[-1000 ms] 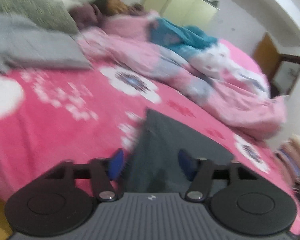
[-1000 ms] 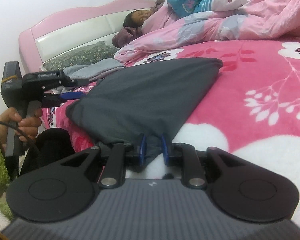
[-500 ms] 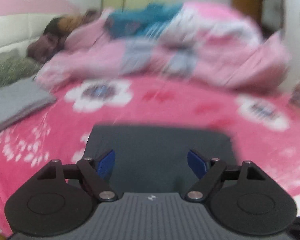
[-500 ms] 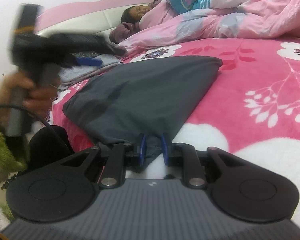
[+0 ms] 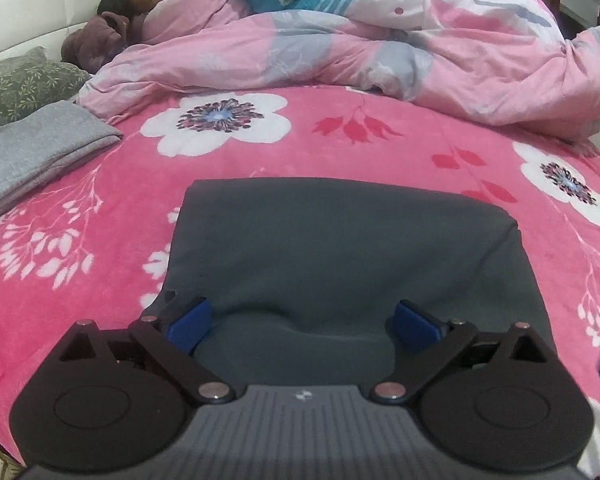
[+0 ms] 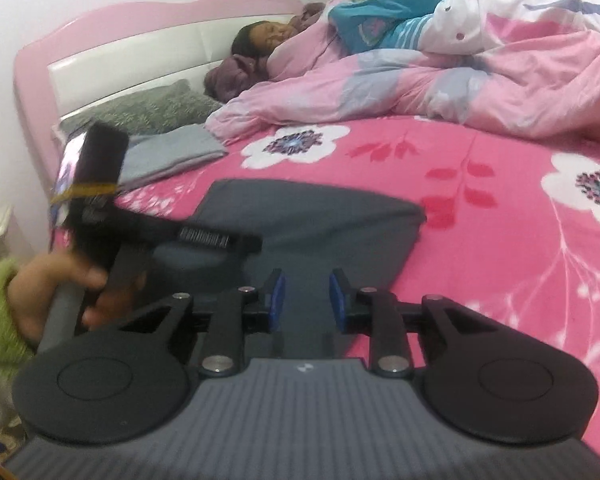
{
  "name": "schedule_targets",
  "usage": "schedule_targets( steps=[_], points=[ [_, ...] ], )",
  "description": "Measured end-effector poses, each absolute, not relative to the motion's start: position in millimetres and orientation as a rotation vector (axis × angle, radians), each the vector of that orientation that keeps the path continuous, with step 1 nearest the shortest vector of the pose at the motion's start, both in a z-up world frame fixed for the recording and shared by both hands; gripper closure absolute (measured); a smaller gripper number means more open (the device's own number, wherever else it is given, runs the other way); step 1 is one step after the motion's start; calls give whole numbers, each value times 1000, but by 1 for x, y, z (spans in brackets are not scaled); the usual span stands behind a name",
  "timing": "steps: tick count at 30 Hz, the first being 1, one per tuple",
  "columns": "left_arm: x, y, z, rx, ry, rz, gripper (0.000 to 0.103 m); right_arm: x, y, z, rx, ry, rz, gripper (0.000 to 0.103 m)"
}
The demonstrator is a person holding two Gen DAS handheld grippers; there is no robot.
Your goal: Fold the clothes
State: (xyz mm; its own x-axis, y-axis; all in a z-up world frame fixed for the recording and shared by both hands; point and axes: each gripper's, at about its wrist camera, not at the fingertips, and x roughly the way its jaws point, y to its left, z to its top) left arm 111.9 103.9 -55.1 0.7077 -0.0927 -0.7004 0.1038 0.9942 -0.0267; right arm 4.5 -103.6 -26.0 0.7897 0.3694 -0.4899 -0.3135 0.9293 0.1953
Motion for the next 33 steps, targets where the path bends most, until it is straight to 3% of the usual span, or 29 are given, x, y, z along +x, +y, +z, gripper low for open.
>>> schedule_targets(
  steps=[6,13,18,28,33],
  points=[
    [115,105,-55,8,789,-122,0,32,-79,-77,33,673,346,76],
    [116,103,-55,25,797,-116,0,13,-90,-38,101,641,385,74],
    [116,103,-55,13,796,-118,0,-14,-71,-57,12,673,470,59],
    [117,100,-57,40,803,-113,0,-31,-60,-47,-96,602,377,53],
    [118,100,-56,45,806,-113,0,-27,-90,-47,-63,615,204,39]
  ],
)
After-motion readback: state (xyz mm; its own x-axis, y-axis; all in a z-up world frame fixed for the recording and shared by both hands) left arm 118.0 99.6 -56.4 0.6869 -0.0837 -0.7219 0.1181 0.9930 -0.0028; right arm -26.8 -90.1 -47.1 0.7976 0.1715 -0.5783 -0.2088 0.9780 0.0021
